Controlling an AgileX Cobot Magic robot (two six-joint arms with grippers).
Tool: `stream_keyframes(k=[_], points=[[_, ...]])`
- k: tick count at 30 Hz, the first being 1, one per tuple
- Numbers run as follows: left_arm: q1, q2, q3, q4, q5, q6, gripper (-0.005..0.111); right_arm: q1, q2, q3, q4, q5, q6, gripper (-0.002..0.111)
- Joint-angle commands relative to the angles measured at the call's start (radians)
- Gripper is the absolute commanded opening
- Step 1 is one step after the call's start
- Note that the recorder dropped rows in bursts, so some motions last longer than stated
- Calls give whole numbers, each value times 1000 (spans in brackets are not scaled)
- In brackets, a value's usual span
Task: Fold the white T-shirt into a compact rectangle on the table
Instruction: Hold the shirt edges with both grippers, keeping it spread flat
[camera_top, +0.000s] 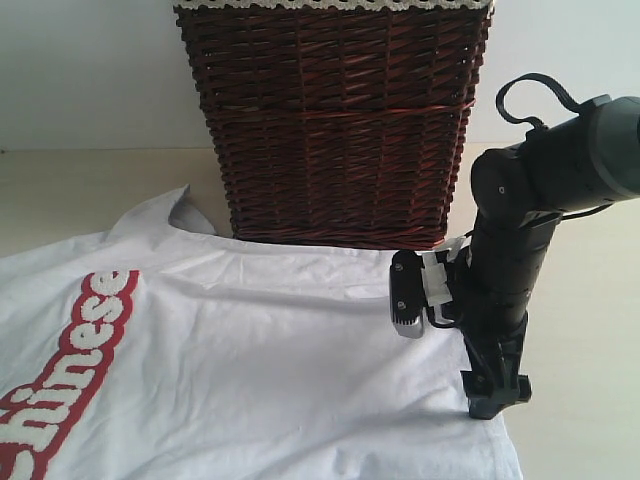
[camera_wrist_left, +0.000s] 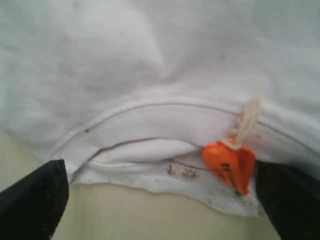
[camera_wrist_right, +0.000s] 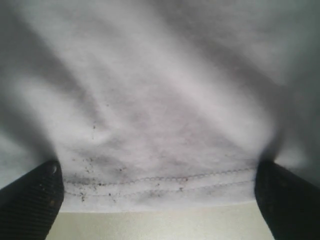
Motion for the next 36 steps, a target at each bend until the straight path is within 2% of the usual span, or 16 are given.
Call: stream_keyframes(k=[1,28,36], points=[[-2,33,23,-81,1,-26,105,-4,49,16,0,-18,-1,105],[0,33,23,-83,-1,-26,105,-4,49,16,0,-20,1,105],[0,33,23,-83,-41,-26,105,-4,49,16,0,-20,1,105]])
